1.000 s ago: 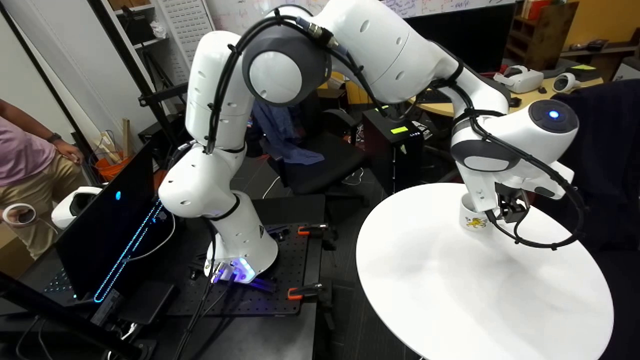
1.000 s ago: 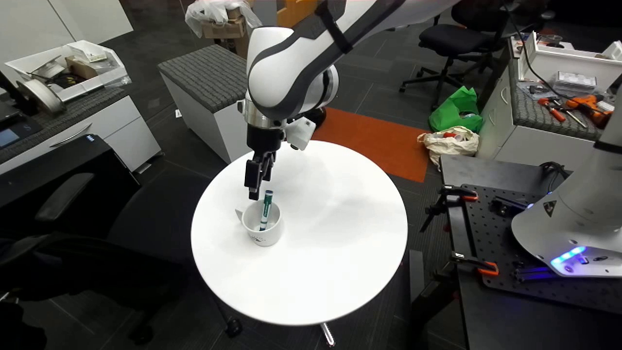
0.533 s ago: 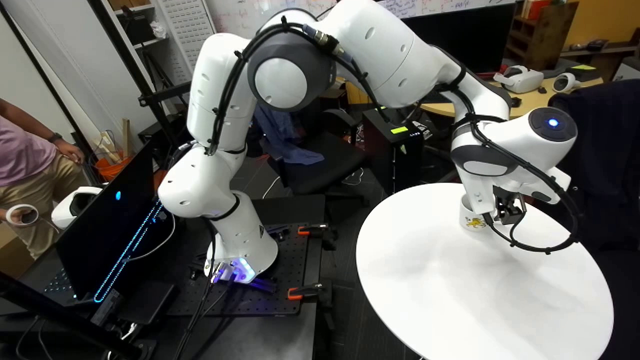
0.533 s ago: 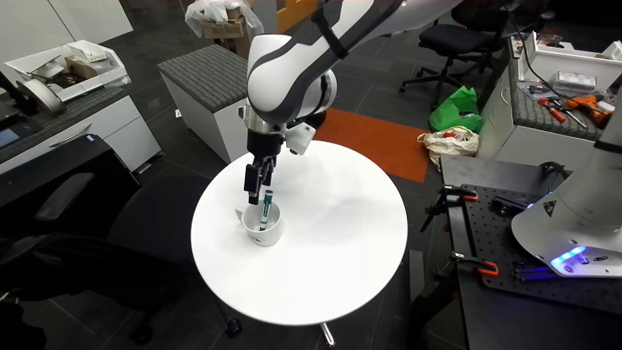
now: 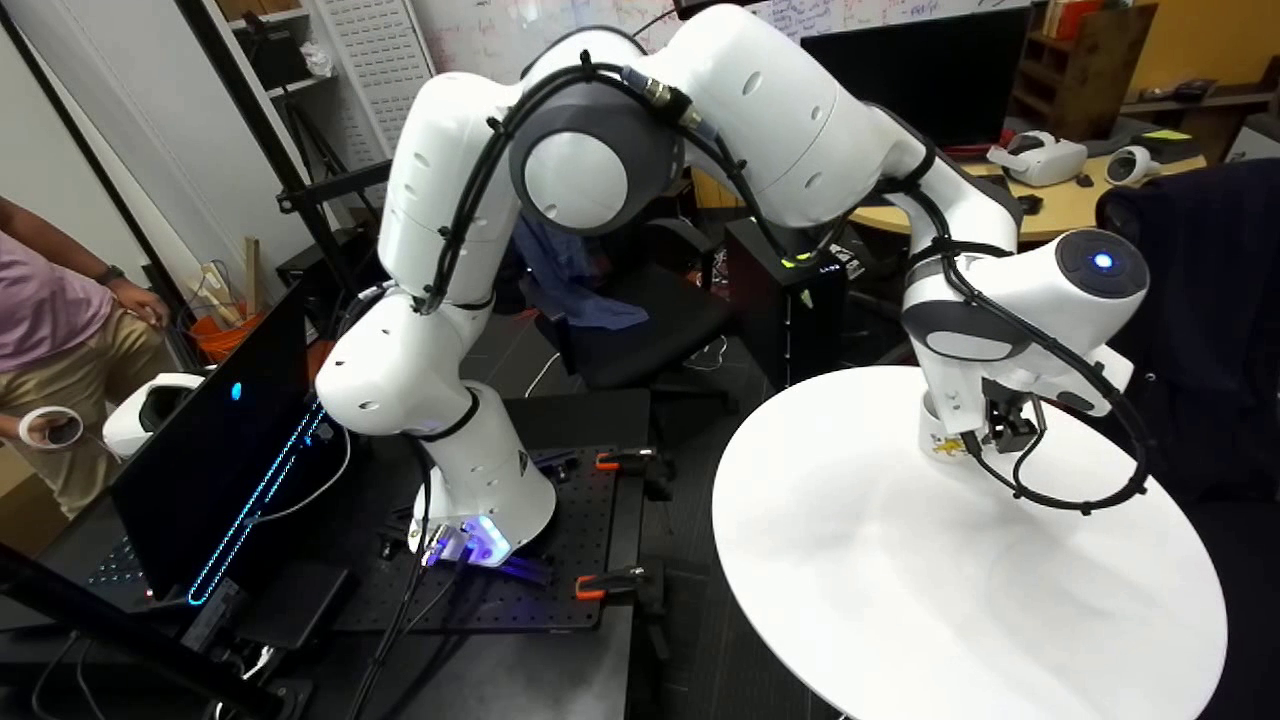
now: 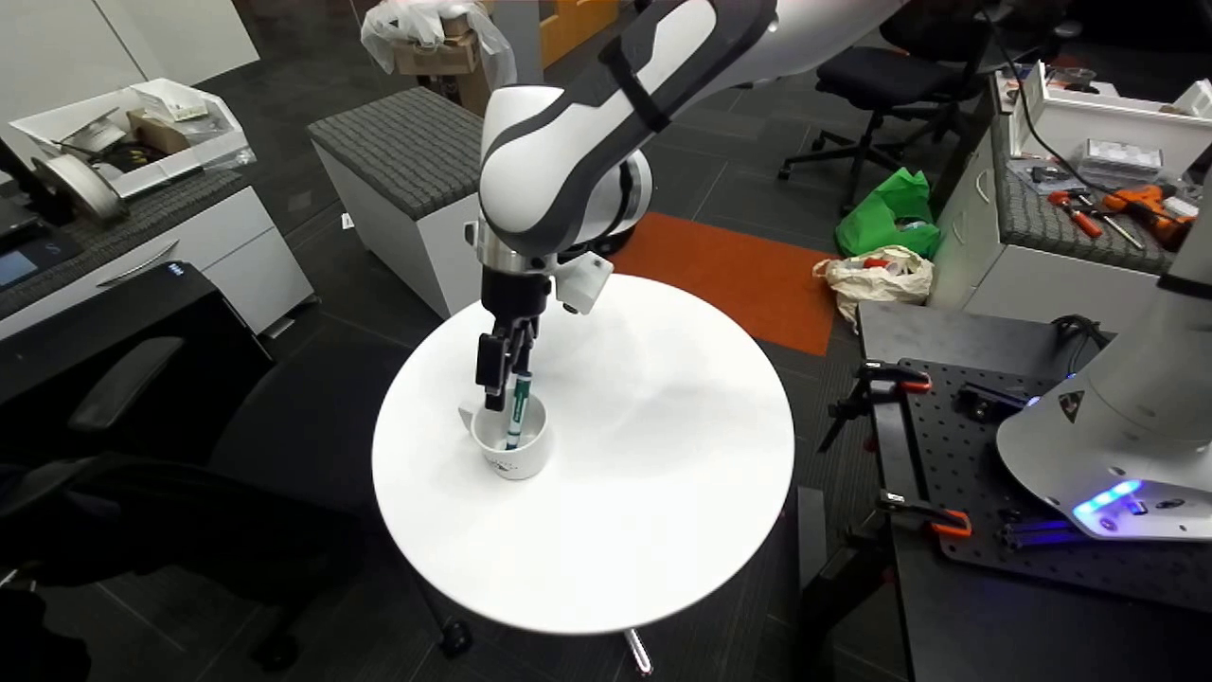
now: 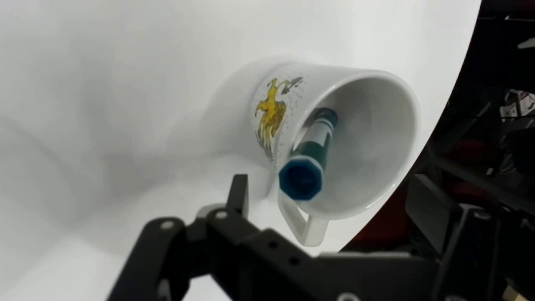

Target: Take the marker out of the white mug

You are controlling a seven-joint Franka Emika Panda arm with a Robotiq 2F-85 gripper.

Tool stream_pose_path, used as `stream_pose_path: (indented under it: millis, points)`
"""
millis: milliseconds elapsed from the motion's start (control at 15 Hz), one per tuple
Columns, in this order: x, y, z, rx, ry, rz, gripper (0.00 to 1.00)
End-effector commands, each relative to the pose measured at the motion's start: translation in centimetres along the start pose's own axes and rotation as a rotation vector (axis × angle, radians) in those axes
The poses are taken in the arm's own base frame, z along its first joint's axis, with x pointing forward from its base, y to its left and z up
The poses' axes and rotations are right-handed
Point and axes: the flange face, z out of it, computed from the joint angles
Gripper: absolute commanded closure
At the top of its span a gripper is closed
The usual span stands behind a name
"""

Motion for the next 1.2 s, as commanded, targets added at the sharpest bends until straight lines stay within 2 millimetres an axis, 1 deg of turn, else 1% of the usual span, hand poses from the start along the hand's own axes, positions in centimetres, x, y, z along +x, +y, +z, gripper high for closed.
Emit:
stream_pose_path:
  millis: [0,67,133,400,467,533,600,667,733,933,1000,1133]
  points:
    - [0.68,-0.31,0.17,0.029,0.005,0.03,0.3]
    - [0.69,-0.38,0.25,0.03,0.004,0.03,0.32]
    - [0.7,-0.43,0.31,0.031,0.004,0.031,0.39]
    - [0.67,-0.46,0.31,0.033,0.004,0.036,0.71]
    - [0.61,-0.42,0.24,0.032,0.004,0.039,0.73]
    - [0.54,-0.34,0.16,0.031,0.005,0.043,0.52]
    - [0.47,-0.31,0.08,0.029,0.006,0.049,0.41]
    - [0.41,-0.29,0.02,0.03,0.007,0.053,0.39]
    - [0.34,-0.3,-0.03,0.029,0.006,0.055,0.33]
    - [0.06,-0.27,-0.21,0.026,0.008,0.061,0.11]
    - [-0.01,-0.24,-0.25,0.025,0.008,0.063,0.09]
    - [-0.21,-0.24,-0.37,0.024,0.009,0.069,0.09]
